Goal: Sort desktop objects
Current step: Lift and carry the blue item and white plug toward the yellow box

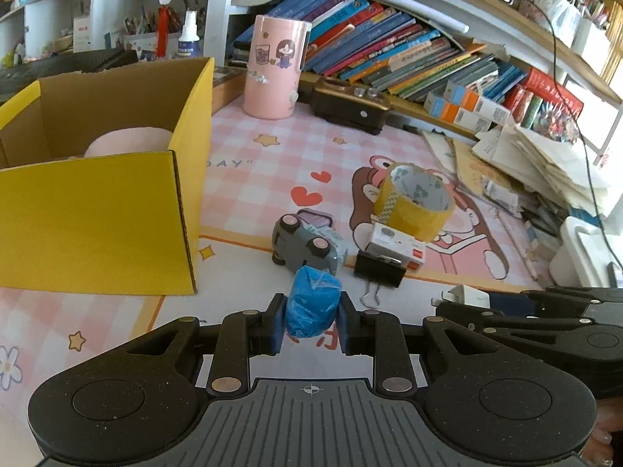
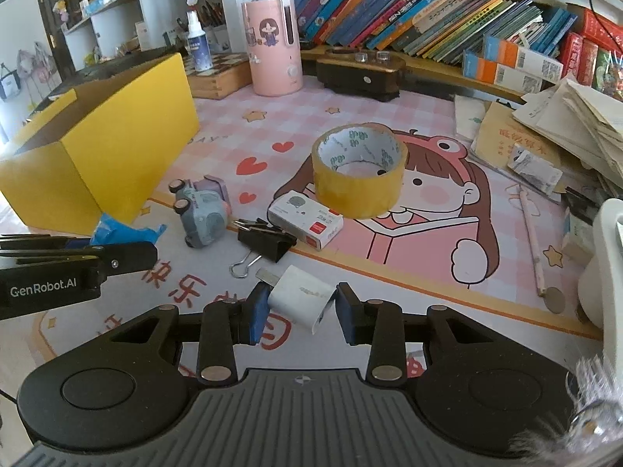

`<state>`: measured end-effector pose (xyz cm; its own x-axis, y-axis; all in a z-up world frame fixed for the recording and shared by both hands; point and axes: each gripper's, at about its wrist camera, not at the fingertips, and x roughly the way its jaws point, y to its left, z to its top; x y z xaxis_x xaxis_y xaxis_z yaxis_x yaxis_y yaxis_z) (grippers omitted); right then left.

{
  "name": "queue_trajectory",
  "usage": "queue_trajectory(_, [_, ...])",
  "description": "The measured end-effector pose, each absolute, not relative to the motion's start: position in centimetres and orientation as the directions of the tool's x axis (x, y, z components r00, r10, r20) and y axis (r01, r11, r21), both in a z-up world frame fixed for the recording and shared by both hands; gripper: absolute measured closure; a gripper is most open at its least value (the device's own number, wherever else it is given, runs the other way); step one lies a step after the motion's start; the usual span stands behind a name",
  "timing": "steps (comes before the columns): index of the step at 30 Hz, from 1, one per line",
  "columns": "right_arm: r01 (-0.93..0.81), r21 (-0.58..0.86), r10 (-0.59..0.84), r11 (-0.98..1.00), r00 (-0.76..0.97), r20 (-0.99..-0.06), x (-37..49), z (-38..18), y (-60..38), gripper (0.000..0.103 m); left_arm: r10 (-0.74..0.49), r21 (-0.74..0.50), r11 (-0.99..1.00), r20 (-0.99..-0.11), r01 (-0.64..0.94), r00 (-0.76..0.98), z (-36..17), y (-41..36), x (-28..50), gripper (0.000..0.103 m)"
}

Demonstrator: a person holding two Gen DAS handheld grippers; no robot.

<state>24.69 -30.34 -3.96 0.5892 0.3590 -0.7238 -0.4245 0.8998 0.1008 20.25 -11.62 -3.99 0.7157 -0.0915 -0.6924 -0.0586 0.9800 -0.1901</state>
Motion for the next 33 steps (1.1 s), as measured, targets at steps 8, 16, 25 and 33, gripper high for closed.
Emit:
queue_trajectory(8, [-0.434,0.106,0.371,0.895,0.591,-0.717,22.7,-2.8,-30.3,0.069,-0.117,-0.223,0.974,-0.677,-0.050,0.727,-3.4,-10.8,18.2,0.078])
queue_trajectory(16, [-0.414,0.106,0.356,0.904,0.593,-0.722,20.4,-2.6,-29.3,0.069,-0.147,-0.241,0.970,-0.664,-0.025,0.733,-3.1,-9.8,16.3,0.078])
queue_trajectory(25, [-0.407,0.101,0.345,0.908,0.587,-0.732,17.3,-2.3,-27.1,0.069,-0.174,-0.259,0.966,-0.655,-0.002,0.735,-2.8,-7.5,13.5,0.078])
queue_trajectory(33, [-0.423,0.096,0.352,0.901,0.583,-0.732,14.1,-2.0,-24.4,0.069,-0.175,-0.262,0.965,-0.646,0.000,0.743,-2.4,-5.1,10.3,0.078])
